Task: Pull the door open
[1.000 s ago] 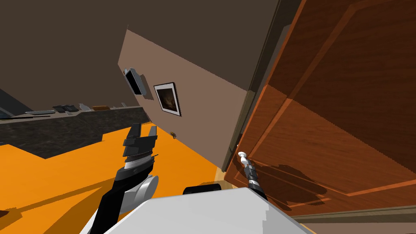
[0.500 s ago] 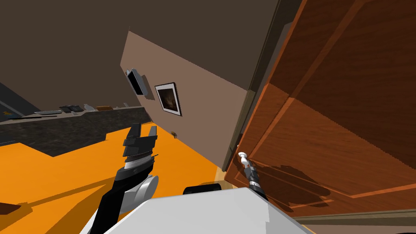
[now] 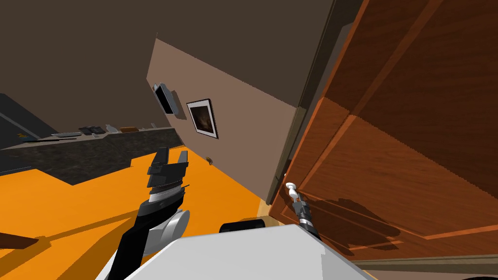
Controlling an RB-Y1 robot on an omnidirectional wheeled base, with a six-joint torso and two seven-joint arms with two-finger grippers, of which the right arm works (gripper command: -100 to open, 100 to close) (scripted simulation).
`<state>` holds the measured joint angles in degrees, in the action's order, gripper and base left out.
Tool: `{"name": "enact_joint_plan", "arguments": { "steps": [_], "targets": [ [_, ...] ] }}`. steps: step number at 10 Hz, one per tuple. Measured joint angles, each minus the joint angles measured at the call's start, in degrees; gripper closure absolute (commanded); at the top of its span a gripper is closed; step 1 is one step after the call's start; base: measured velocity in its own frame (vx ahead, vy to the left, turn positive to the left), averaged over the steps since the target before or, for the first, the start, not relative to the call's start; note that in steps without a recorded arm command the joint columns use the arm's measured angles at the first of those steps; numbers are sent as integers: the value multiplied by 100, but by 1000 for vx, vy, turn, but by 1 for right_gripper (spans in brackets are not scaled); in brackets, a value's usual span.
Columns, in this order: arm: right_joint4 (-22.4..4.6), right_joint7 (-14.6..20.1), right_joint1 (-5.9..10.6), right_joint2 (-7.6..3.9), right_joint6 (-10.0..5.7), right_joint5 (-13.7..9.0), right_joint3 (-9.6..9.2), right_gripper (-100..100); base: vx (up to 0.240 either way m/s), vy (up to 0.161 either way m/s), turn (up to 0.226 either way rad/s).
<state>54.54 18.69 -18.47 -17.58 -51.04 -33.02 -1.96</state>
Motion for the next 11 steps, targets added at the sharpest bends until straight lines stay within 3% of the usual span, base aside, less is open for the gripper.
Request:
{"name": "enact_joint_plan", "arguments": {
  "steps": [3, 11],
  "targets": [
    [-47, 377, 0, -16, -37, -47, -44, 100, -9, -1, 21],
    [117, 1408, -192, -52, -44, -213, -172, 100, -11, -2, 20]
  ]
}}
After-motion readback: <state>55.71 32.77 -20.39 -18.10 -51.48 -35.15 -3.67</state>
